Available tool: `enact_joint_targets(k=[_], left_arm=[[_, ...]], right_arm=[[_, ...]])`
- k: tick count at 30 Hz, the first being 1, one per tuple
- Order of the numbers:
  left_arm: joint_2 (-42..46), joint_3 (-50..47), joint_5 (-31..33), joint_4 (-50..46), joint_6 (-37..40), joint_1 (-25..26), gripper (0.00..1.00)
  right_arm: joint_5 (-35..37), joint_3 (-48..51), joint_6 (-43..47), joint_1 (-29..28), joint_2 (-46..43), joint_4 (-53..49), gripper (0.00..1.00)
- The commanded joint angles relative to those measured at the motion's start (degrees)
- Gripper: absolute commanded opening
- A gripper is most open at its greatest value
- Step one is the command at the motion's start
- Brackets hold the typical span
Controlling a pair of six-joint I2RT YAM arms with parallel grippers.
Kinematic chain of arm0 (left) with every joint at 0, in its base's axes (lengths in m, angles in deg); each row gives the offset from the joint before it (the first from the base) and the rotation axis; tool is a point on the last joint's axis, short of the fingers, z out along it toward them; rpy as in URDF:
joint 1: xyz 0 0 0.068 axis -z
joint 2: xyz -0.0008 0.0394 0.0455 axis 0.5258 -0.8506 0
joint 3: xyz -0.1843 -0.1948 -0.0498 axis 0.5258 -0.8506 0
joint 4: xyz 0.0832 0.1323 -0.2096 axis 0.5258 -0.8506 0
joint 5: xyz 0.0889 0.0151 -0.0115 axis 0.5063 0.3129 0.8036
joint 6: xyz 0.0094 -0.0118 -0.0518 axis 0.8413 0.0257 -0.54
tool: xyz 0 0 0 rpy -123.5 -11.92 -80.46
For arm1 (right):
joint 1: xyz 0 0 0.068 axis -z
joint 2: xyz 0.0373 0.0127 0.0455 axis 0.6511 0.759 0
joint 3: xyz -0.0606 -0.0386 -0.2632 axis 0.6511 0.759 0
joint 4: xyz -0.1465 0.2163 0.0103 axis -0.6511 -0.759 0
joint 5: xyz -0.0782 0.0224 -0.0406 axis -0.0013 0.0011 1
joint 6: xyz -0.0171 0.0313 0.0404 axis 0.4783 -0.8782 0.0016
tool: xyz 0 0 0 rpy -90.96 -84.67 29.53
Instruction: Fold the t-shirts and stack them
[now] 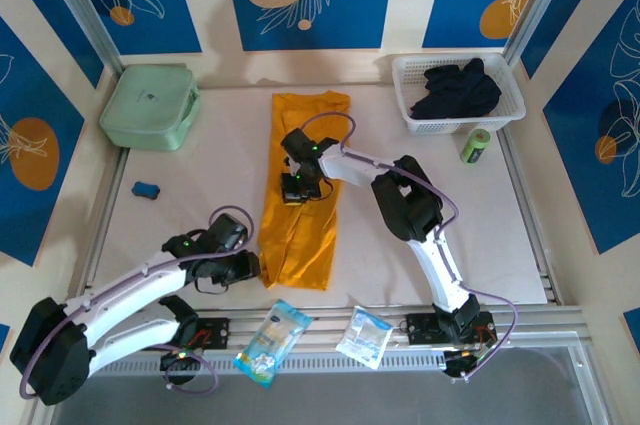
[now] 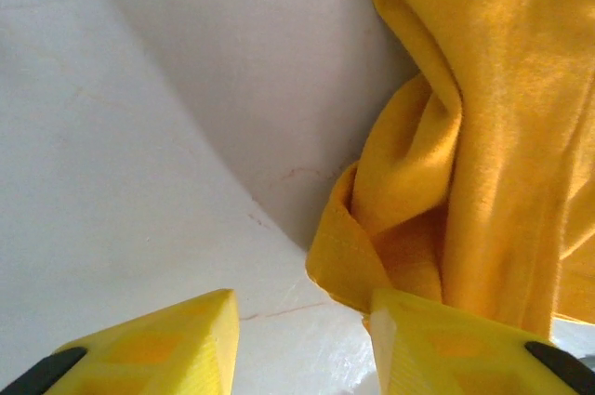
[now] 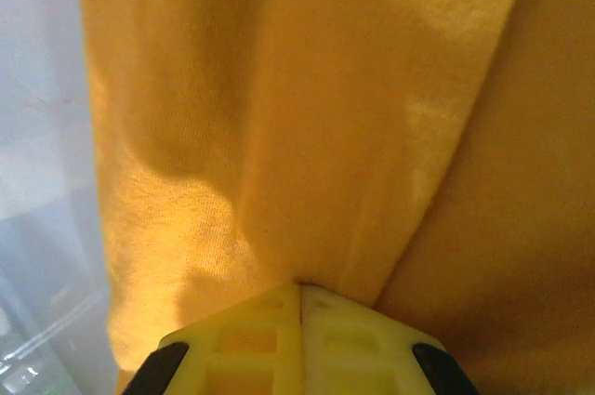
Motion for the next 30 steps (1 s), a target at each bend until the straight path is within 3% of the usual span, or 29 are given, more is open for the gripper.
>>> enact_joint_targets(k=[1, 5, 11, 30], left_arm=[[1.45, 1.04, -0.57, -2.97, -1.26, 0.78, 0.51], [0.13, 1.36, -1.01, -2.47, -0.52, 0.95, 0.52], [-2.01, 1.53, -0.73, -0.7, 0.23, 1.82, 0.41], [-8.29, 3.43, 3.94, 5.83, 1.07, 2.08, 0.3]], right_arm=[[-1.62, -2.48, 0.47, 0.27, 2.94, -2.38, 0.0], [-2.2, -2.42, -0.27, 0.95, 4.47, -2.41, 0.0], [-2.51, -1.59, -0.51, 1.26, 4.62, -2.14, 0.0], [-4.21, -0.21, -0.81, 1.26, 4.88, -1.49, 0.0]])
